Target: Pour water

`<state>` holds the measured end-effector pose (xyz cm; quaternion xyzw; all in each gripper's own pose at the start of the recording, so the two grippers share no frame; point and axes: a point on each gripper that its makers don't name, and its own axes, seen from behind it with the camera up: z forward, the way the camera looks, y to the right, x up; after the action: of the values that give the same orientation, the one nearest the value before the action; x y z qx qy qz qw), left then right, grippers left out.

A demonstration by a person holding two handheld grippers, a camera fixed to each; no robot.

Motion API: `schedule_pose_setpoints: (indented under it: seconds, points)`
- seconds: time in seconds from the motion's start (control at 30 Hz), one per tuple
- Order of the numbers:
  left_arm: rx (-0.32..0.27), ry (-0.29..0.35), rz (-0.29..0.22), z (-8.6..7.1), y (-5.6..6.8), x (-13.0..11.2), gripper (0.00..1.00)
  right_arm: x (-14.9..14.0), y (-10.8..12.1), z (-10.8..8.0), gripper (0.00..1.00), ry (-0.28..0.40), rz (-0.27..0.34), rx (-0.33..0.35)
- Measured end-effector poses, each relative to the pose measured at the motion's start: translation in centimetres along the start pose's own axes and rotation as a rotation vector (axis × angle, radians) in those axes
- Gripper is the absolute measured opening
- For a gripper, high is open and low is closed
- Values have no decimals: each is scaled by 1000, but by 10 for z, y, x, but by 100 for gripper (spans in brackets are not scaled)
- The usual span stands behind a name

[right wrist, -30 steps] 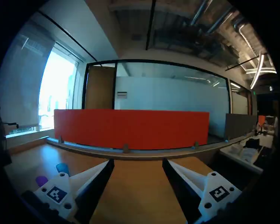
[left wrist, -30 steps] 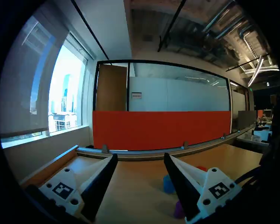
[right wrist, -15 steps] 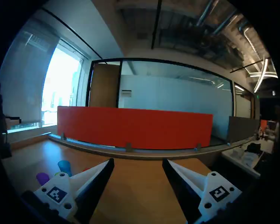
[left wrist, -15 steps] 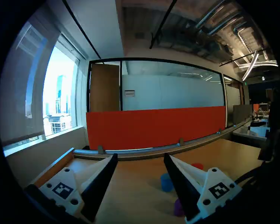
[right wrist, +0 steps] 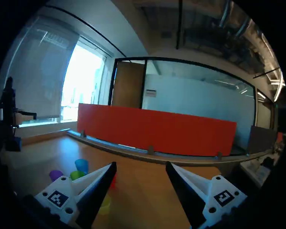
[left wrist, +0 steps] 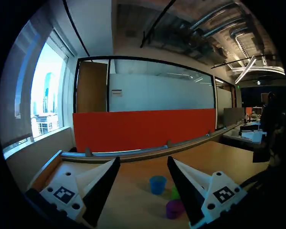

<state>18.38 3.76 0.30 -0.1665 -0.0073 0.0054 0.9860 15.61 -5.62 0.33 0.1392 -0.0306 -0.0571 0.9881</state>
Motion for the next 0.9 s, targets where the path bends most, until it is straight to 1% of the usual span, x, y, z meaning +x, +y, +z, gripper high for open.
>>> schedule_pose_setpoints:
  seconds: [0.13,0.27,0.4,0.6,0.77,0.9]
  points:
    - [-60,2,-16,-1,11,2,91,4,-16,-1,100,-1,26,75]
    - [-108,4,-22,-2,20,5,91,9,-27,-2,100,-2,56,130]
    - [-126,1,-14,-2,23,6,91,11,-32,-2,100,-7,66,158]
    - [-134,-12,15,-1,22,4,91,9,-35,0,100,-27,42,171]
    - [-163,-39,41,-2,27,-1,91,-1,-39,-1,100,-79,3,201]
    - [-196,-78,50,-2,32,-11,91,-9,-42,-4,100,-128,-32,227]
